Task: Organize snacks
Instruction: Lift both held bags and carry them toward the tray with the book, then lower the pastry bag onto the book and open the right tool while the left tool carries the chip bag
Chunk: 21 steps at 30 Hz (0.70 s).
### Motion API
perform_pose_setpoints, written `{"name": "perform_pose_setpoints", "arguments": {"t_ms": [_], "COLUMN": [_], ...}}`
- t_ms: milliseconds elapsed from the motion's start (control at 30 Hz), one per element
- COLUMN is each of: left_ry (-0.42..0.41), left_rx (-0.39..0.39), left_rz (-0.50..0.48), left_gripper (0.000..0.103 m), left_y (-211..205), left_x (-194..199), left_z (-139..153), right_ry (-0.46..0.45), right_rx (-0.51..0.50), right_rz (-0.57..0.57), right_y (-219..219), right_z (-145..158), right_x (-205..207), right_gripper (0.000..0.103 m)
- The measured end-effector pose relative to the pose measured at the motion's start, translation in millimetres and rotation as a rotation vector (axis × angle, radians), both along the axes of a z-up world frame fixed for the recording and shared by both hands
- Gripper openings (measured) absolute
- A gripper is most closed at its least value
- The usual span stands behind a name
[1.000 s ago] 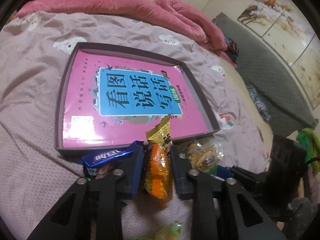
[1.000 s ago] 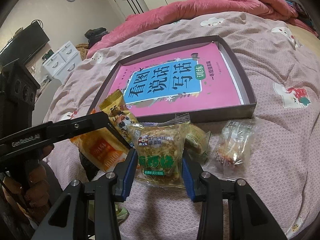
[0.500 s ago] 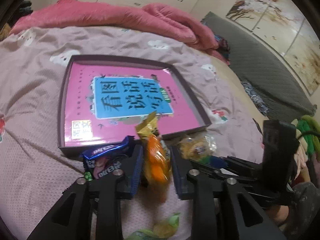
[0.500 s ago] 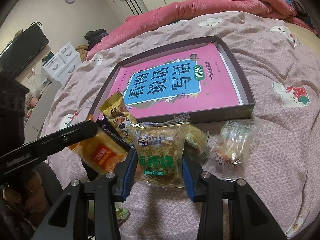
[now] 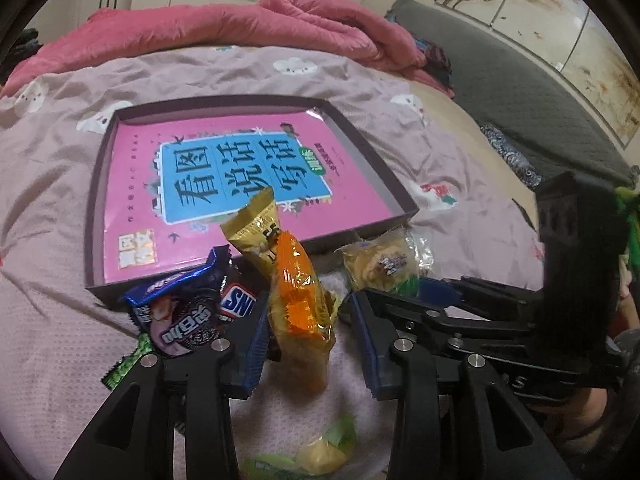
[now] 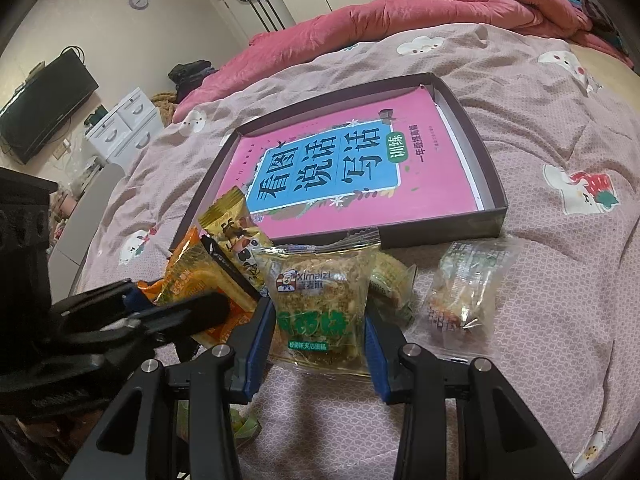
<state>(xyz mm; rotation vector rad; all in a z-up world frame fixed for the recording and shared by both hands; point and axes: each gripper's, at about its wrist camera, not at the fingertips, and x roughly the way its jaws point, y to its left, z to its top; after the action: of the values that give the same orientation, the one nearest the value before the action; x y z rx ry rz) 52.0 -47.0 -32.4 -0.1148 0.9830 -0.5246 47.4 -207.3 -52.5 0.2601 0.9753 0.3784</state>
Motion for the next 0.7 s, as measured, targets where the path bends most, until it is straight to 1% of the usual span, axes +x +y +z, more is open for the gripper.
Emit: {"name": "perform_pose_setpoints", "arguments": {"t_ms": [33,67,133,200,300,400,567,700], "left_ry": [0.006,0.014,0.020,0.031,0.023,0.014,-0.035,-0.062], "left_rx": [0.002,0.009,0.020,0.000,-0.018,-0.069,-0.112,-0.131], "left_rz": [0.002,0.008,0.019,0.033,0.049,0.065,0.096,0.132], "left_gripper": [0.030,0.026,0.024,0.023,0.023,0.023,0.023,0.023], "left_y": [-1,-2,-4,0,5,12,23,34], "left_x": [2,4,7,9,10,11,12,17], "left_z": [-2,-5,-9,-10,-5,7,30,41], "right_ry": [-0.001,-0.003,-0.010,-0.027,-0.062,-0.107,-0.185,-0.213], "right_rx": [0.000,0.000,-0.003,-0.006,-0.005,-0.011,-0.029,-0.030], "right_rz": [0.001,0.003,0.002,-0.005,-0.017,-0.027,-0.042,-0.057], "right_y": [0,1,1,0,-4,-6,-13,-19], "right_z": [1,1,3,6,13,22,38,45], "right_x": [0,0,-1,-2,-4,-5,-3,3], "right_gripper": [0.043,0.043,0.043,0.043,0.043,0.043,0.043,0.043]}}
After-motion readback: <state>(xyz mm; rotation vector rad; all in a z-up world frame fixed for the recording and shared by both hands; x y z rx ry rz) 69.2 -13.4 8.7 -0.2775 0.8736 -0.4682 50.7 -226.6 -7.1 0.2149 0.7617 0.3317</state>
